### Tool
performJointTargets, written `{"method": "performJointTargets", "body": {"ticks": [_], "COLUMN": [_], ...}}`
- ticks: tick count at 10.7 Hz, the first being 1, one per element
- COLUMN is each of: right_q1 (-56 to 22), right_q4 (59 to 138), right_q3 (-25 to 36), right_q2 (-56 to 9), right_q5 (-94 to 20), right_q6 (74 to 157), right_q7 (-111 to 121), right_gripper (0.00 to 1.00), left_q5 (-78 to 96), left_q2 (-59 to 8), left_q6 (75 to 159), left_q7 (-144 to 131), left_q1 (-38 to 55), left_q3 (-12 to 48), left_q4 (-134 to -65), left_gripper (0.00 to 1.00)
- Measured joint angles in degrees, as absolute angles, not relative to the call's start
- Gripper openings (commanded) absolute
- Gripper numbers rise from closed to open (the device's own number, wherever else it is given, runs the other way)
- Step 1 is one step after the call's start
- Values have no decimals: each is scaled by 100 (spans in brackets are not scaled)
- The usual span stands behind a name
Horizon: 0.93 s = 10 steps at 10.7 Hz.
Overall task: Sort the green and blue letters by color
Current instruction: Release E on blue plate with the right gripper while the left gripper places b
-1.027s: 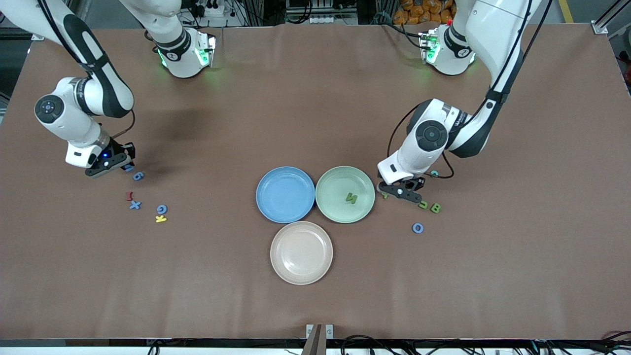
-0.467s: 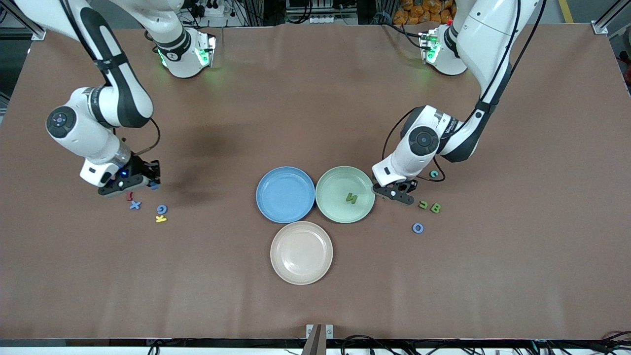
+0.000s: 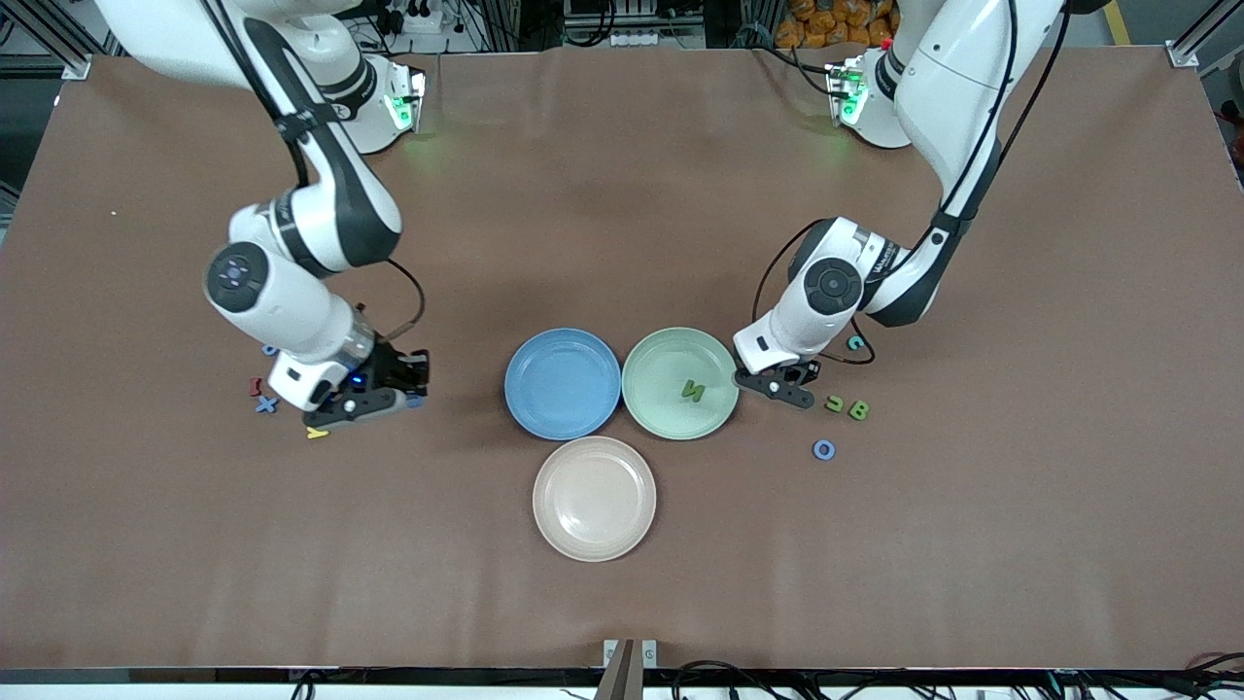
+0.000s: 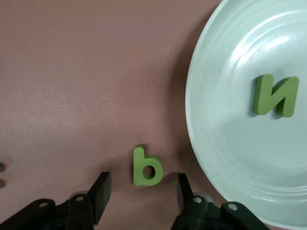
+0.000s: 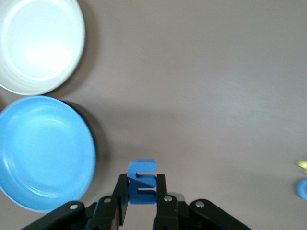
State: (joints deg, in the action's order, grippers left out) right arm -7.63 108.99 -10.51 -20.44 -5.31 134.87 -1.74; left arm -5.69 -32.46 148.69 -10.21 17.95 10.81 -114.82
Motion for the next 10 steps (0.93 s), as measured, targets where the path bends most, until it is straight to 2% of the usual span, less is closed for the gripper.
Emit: {"method": "performJointTargets", "body": {"ticks": [3, 5, 6, 7, 8, 9, 10], "right_q1": [-1693, -2189, -2367, -2494, -2604, -2733, -2863], "right_q4": [10175, 10044, 10003, 9938, 9843, 9749, 9660], "right_q3": [-765, -643, -571, -525, -511, -508, -508], "right_q2": [-2795, -3075, -3180, -3285, -3383, -3453, -3499], "right_q5": [-530, -447, -244, -93, -36, -6, 11], "right_q6": [13494, 13497, 13498, 13506, 13507, 13508, 13508], "right_q7": [-281, -321, -336, -353, -356, -398, -476], "right_gripper": [14, 14, 14, 22, 32, 96, 100], "left_q5": [-569, -570, -570, -571, -573, -578, -579], "left_q2": [-3371, -3375, -3380, -3380, -3373, -3327, -3218], "left_q6": [14871, 14871, 14871, 14871, 14876, 14877, 14843], "left_q7": [-1038, -1039, -1039, -1042, -1106, -1159, -1166], "left_q1": [1795, 1793, 1793, 1793, 1791, 1781, 1759], "left_q3": [1072, 1054, 1051, 1050, 1048, 1041, 1007], "left_q4": [-11329, -11284, -11273, -11262, -11235, -11207, -11177], "left_gripper": [36, 7, 2, 2, 2, 3, 4]}}
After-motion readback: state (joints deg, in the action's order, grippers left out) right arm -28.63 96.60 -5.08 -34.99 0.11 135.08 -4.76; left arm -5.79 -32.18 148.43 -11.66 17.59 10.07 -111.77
